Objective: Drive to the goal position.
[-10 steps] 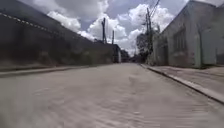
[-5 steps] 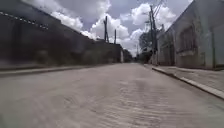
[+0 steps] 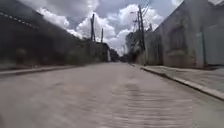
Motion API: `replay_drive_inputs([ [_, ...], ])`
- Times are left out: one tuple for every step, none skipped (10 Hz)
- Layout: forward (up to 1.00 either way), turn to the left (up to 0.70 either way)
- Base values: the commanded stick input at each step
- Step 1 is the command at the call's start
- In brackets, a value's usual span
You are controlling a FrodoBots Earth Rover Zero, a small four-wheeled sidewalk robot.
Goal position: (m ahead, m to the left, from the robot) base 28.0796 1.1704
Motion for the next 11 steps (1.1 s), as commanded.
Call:
replay_drive_inputs([
  [1.0,0.0],
  [1.0,0.0],
  [1.0,0.0],
  [1.0,0.0],
  [1.0,0.0],
  [1.0,0.0],
  [1.0,0.0],
  [1.0,0.0],
  [1.0,0.0],
  [1.0,0.0],
  [1.0,0.0],
])
